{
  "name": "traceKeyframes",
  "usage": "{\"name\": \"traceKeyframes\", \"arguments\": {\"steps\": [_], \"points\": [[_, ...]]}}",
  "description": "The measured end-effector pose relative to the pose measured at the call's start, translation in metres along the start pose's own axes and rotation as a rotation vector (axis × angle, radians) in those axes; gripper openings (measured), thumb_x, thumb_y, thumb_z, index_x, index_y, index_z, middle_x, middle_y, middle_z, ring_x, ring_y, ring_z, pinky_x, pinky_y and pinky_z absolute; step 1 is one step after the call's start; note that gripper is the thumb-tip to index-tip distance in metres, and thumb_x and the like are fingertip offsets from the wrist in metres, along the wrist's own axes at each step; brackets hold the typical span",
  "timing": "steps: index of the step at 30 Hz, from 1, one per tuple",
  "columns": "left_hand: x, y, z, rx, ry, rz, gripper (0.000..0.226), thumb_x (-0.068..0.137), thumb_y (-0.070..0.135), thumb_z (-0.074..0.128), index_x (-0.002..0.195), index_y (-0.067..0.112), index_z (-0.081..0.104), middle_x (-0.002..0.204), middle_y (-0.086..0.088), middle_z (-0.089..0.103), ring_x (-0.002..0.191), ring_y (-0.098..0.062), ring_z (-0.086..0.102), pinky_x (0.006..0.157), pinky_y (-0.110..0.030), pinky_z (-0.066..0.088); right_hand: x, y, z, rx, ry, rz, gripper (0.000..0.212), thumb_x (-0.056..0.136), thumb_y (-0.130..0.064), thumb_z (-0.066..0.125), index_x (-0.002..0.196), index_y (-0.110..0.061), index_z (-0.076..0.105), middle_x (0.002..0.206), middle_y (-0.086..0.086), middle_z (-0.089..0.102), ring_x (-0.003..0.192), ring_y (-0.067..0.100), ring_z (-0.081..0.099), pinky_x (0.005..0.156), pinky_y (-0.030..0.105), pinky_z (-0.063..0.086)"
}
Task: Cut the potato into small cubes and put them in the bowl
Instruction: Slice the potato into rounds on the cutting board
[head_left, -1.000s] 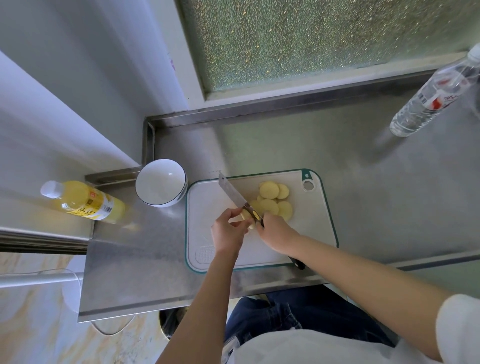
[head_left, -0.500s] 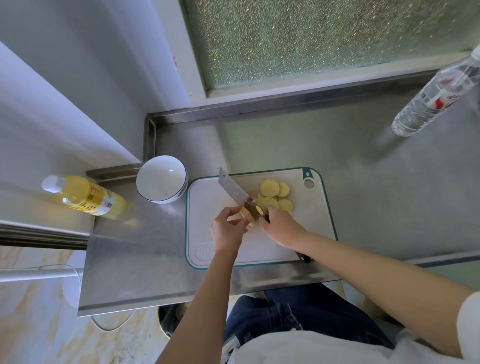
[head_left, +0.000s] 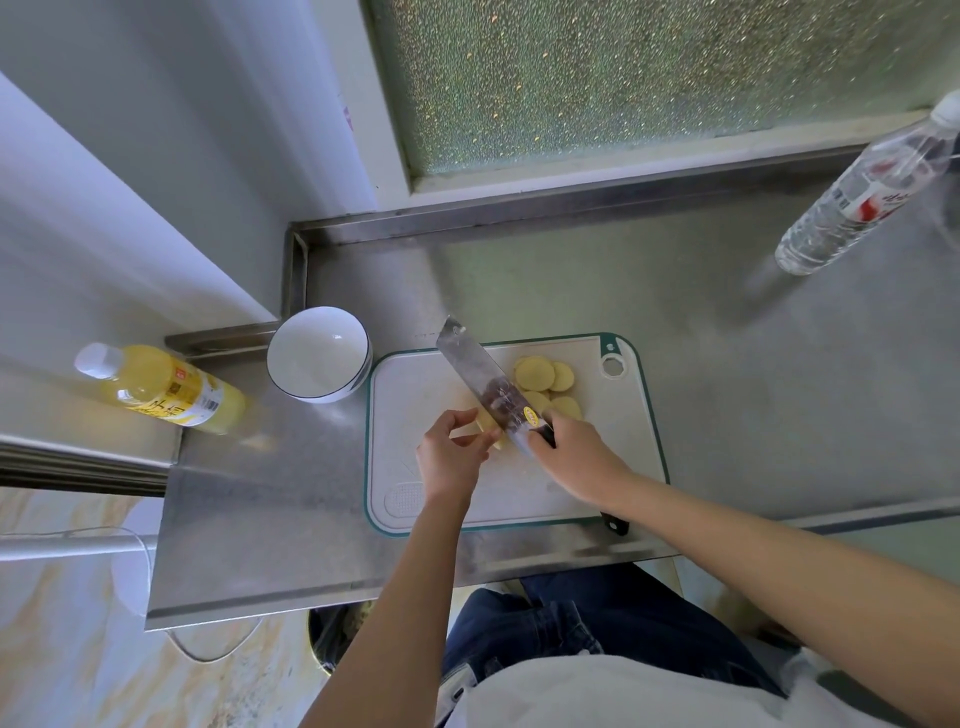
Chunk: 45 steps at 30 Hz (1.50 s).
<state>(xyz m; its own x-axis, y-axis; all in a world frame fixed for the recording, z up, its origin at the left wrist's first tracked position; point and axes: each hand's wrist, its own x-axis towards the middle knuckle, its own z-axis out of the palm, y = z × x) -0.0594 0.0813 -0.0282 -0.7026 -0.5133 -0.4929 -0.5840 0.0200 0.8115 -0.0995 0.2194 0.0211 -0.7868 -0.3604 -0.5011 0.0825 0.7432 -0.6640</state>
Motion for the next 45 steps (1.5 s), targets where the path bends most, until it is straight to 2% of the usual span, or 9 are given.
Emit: {"name": "traceKeyframes", "arguments": {"steps": [6,9,17,27,31,35,40,43,45], "points": [[-0.001,0.001,0.001,-0.003,0.001,0.004,0.027,0.074,0.008,0.076,0.098,0.009,0.064,0.071,0.014,0.063,0.063,-0.015,0.064,0.075,-0.044,0.058,-0.005,-0.004,-0.002,-0.014,-0.011,0.016,0.033,0.095,-0.021,0.042,0.064,-0.024,0.031,0.058,-0.003,0.041,0.051,0.010,0.038,0.042,0.018,0.029],[-0.001,0.002,0.000,-0.004,-0.002,0.004,0.027,0.074,0.008,0.076,0.098,0.009,0.064,0.072,0.014,0.063,0.063,-0.016,0.064,0.075,-0.044,0.058,-0.007,-0.007,-0.002,-0.023,-0.027,0.026,0.032,0.095,-0.020,0.041,0.065,-0.025,0.032,0.060,-0.003,0.042,0.052,0.010,0.039,0.044,0.018,0.025],[-0.001,0.004,-0.002,0.016,-0.020,0.004,0.027,0.073,0.009,0.077,0.097,0.010,0.065,0.071,0.012,0.064,0.065,-0.016,0.065,0.077,-0.043,0.058,-0.015,-0.002,-0.004,-0.022,-0.079,0.067,0.029,0.095,-0.018,0.039,0.067,-0.022,0.033,0.064,-0.001,0.043,0.054,0.012,0.039,0.048,0.023,0.027],[0.002,0.006,-0.004,0.073,-0.016,0.037,0.025,0.071,0.011,0.079,0.092,0.014,0.065,0.076,0.009,0.065,0.067,-0.015,0.067,0.078,-0.040,0.057,-0.007,-0.019,-0.006,-0.001,-0.087,0.105,0.030,0.095,-0.021,0.040,0.066,-0.021,0.034,0.064,-0.002,0.041,0.052,0.012,0.038,0.047,0.023,0.029],[0.003,0.006,-0.004,0.065,-0.002,0.032,0.028,0.072,0.011,0.079,0.097,0.008,0.066,0.082,0.004,0.066,0.066,-0.014,0.066,0.075,-0.036,0.058,-0.001,-0.021,-0.003,-0.018,-0.103,0.120,0.025,0.095,-0.022,0.040,0.070,-0.020,0.038,0.065,-0.002,0.041,0.053,0.012,0.039,0.047,0.023,0.028],[0.002,0.005,-0.003,0.065,0.011,0.049,0.024,0.071,0.010,0.079,0.091,0.014,0.067,0.085,0.000,0.069,0.070,-0.016,0.067,0.079,-0.038,0.057,0.004,-0.027,0.000,-0.043,-0.091,0.124,0.018,0.096,-0.024,0.043,0.081,-0.013,0.042,0.067,-0.001,0.043,0.056,0.015,0.040,0.047,0.024,0.027],[0.004,0.004,-0.003,0.076,0.019,0.042,0.025,0.071,0.012,0.079,0.093,0.013,0.068,0.084,0.001,0.069,0.074,-0.019,0.068,0.082,-0.042,0.056,0.007,-0.033,0.003,-0.079,-0.078,0.126,0.033,0.096,-0.020,0.041,0.064,-0.020,0.033,0.063,-0.003,0.038,0.056,0.016,0.039,0.046,0.022,0.026],[0.003,0.005,-0.003,0.075,0.021,0.043,0.024,0.070,0.010,0.079,0.092,0.013,0.069,0.084,0.001,0.069,0.079,-0.023,0.068,0.081,-0.042,0.056,0.007,-0.036,0.005,-0.058,-0.079,0.130,0.021,0.096,-0.021,0.042,0.077,-0.012,0.042,0.063,-0.003,0.039,0.060,0.020,0.042,0.046,0.023,0.027],[0.004,0.005,-0.003,0.085,0.021,0.036,0.025,0.070,0.012,0.080,0.093,0.013,0.070,0.087,0.000,0.070,0.083,-0.023,0.068,0.081,-0.041,0.057,0.005,-0.037,0.005,-0.039,-0.079,0.120,0.014,0.096,-0.021,0.042,0.088,-0.010,0.043,0.063,-0.003,0.040,0.056,0.017,0.041,0.046,0.023,0.027]]}}
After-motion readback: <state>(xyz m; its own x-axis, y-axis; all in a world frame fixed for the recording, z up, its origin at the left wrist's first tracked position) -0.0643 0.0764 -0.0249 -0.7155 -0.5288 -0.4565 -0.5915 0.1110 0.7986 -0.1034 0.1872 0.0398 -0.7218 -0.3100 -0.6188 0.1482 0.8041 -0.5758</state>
